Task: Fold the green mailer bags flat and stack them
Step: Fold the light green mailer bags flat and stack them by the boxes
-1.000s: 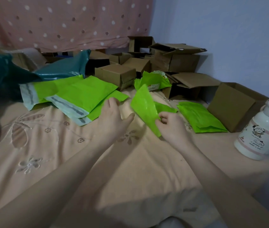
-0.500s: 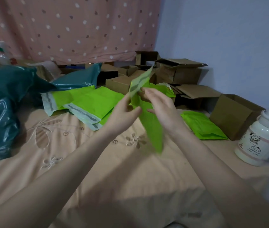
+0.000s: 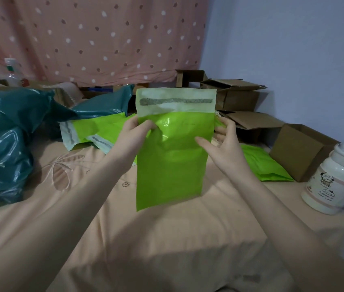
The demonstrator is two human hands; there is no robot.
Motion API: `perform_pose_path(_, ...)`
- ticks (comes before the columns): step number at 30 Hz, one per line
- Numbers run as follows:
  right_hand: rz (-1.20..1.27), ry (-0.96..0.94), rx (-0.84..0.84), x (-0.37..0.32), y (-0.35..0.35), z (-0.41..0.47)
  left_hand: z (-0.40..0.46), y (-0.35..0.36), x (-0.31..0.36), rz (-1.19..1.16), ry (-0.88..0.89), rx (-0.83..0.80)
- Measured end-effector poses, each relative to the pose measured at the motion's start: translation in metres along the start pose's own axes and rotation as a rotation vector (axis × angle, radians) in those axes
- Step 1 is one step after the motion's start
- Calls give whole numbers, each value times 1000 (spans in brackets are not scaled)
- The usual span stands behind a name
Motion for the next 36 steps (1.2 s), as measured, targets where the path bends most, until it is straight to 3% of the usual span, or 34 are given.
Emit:
perform_pose_path(4,149,175,-185,6,3,-4,3,-5,1,-55,-32,5)
perform_pose_path(8,294,204,-285,15,6,-6,5,-9,-2,-35,10,16)
perform_pose_path(12,299,137,-201,19,7,-7,3,-11,-11,-102,-25,7)
perform_pose_path(16,269,117,-80,28,7,-3,-8,-10,-28,28,-183,-114)
perform_pose_path(23,112,111,-9,47,12,-6,-15,-12,-69,170,-167,-100)
perform_pose_path(26,56,282,-104,59,17,-9,-15,-13,-86,250,-120,-74)
perform_pose_path(30,-176,332,-145,77,20,-13,-16,-16,-113,454,-92,-83)
perform_pose_path(36,-520,275,-60,96,17,-15,-16,-7,-130,699,33,-176)
Point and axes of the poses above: each hand's wrist, its own z-axis towards the middle knuckle, its own y-axis out of the palm, x = y × z, the point moved 1 cm from there along z, towards the middle knuckle, and after that the axes turned 12 degrees about y, right-handed, at the moved point
